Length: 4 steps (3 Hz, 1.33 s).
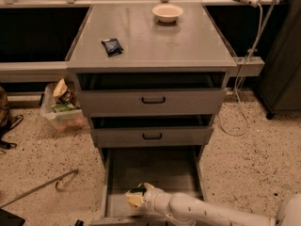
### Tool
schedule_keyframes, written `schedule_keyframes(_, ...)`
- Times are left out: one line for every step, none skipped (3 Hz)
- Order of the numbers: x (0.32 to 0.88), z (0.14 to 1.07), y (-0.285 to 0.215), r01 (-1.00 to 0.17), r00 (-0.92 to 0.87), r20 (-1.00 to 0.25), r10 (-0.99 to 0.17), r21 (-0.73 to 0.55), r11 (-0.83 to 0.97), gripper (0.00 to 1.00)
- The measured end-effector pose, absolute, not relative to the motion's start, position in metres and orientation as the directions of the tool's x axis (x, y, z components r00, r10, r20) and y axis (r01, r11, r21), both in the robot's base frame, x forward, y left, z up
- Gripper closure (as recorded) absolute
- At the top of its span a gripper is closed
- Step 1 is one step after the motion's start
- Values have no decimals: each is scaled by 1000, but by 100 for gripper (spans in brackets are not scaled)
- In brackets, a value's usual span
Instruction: Place sponge into bottom drawer
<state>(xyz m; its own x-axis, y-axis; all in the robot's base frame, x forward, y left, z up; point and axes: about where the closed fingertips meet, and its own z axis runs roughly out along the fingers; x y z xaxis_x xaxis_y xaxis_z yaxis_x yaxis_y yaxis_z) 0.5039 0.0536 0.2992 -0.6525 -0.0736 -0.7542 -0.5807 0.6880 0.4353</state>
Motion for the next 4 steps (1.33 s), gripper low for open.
schedule_keyframes(504, 299, 54, -581, -652, -754, -74, 435, 688, 100)
schedule_keyframes(512, 296, 55, -582, -619, -782, -74, 394, 711, 100)
schedule_keyframes(551, 302, 66, -573, -558, -829, -39, 350, 741, 100)
schedule_keyframes(599, 306, 70, -555, -505, -863, -16, 310, 772, 100)
